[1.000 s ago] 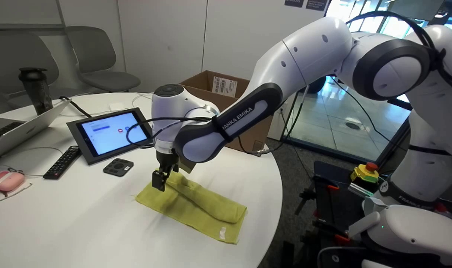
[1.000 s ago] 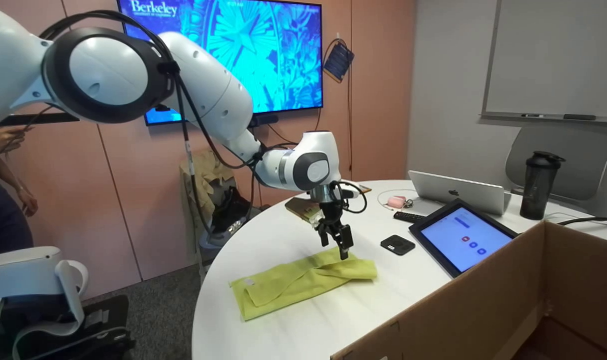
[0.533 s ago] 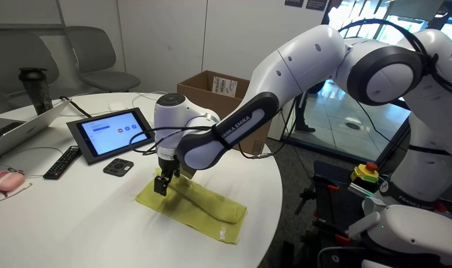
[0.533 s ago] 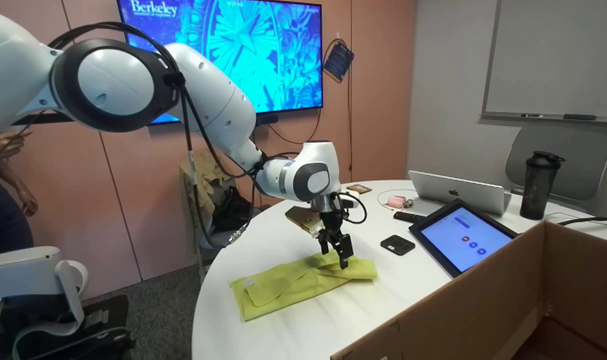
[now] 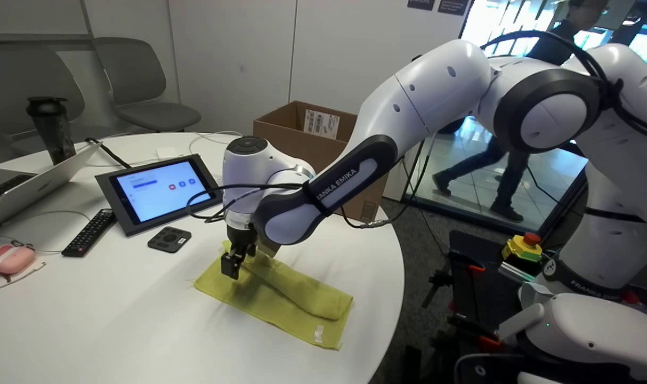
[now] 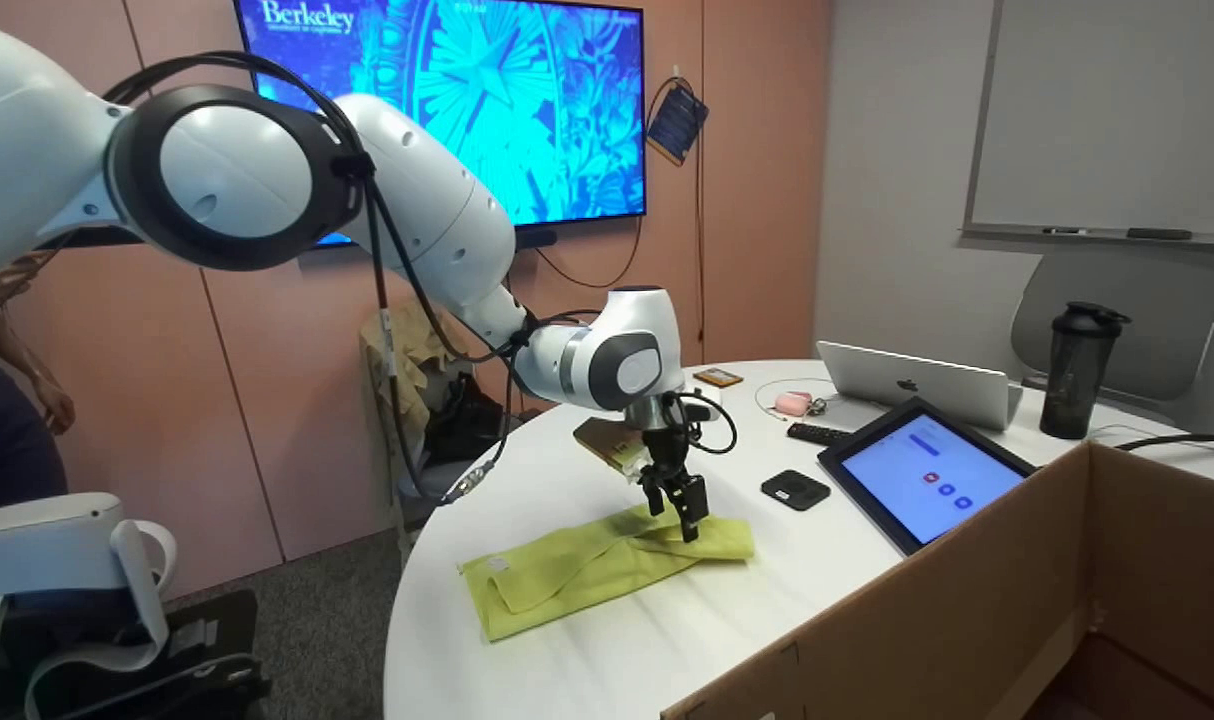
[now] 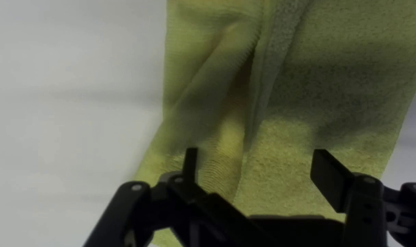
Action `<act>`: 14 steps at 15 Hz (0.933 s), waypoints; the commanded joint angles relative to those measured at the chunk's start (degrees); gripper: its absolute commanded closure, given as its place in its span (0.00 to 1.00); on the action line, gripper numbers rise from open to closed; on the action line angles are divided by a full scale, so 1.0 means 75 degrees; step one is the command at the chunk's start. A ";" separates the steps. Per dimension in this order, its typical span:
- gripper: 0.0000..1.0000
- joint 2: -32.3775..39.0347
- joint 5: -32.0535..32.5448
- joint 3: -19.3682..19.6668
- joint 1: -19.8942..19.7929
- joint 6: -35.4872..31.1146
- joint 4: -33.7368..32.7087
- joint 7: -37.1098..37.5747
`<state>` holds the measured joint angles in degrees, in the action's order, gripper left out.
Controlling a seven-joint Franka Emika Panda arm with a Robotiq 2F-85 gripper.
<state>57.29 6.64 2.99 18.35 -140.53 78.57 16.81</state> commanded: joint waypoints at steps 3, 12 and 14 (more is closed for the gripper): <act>0.63 -0.0180 0.0009 -0.0076 -0.0079 -0.0200 0.0142 -0.0112; 0.96 -0.0228 -0.0047 -0.0123 -0.0161 -0.0082 0.0152 -0.0154; 0.97 -0.0231 -0.0075 -0.0156 -0.0203 -0.0071 0.0148 -0.0191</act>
<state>56.88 6.63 2.99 17.92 -140.96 78.58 16.75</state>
